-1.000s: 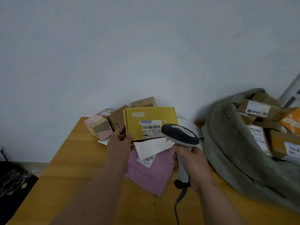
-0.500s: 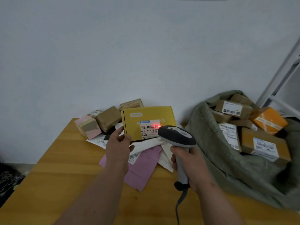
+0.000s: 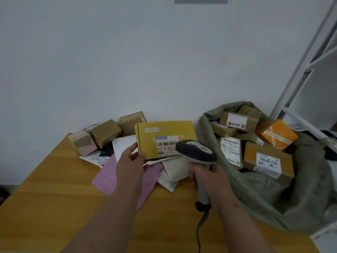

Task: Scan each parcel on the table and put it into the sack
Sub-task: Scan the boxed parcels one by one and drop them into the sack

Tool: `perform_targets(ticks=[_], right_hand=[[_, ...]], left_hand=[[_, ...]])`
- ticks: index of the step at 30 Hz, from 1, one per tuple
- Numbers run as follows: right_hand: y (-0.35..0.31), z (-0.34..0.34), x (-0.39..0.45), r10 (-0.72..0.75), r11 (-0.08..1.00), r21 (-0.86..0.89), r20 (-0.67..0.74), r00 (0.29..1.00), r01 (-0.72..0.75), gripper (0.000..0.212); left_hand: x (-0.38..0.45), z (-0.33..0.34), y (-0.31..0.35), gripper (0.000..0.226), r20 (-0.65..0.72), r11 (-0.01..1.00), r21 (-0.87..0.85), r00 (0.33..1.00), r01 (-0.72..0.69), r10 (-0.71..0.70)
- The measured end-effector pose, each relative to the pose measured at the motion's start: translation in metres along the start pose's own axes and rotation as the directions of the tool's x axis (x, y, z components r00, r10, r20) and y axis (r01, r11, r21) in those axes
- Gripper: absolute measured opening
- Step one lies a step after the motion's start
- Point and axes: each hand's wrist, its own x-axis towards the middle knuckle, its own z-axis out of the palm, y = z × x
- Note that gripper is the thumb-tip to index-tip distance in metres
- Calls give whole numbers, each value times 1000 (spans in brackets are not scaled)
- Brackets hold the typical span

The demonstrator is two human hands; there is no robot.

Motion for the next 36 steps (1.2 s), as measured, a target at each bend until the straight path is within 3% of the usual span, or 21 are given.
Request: perform_targets(ticks=[7,11,13,17,27,29,32,36], right_hand=[[1,-27,3,-13,976,206,-283,959,74,12],[0,-36,8,50,917,379,-414,909,122,36],[0,-41,9,68,898,416,-451,890,142,43],[11,-53,4,92,837,519,-444,891,172,33],[28,-110,10,229,743,581,-688,689,333,38],[31,-125,18,244,746,576,-704,667,334,33],[36,-150,29,288,767,560,-736,612,312,37],[43,-185,52,292,798,528,-761,580,290,47]], left_hand=[[-2,22,2,39,78,1000,18,997,1,-2],[1,38,8,28,196,999,53,981,4,-15],[2,46,9,25,248,995,97,969,-7,-17],[2,63,8,17,346,986,163,938,-43,-16],[-30,124,-3,11,573,934,321,817,-155,-62],[-31,140,-9,13,591,904,369,805,-217,-48],[-29,160,-24,34,551,782,525,834,-335,-12],[-28,189,-43,48,495,671,671,864,-317,-87]])
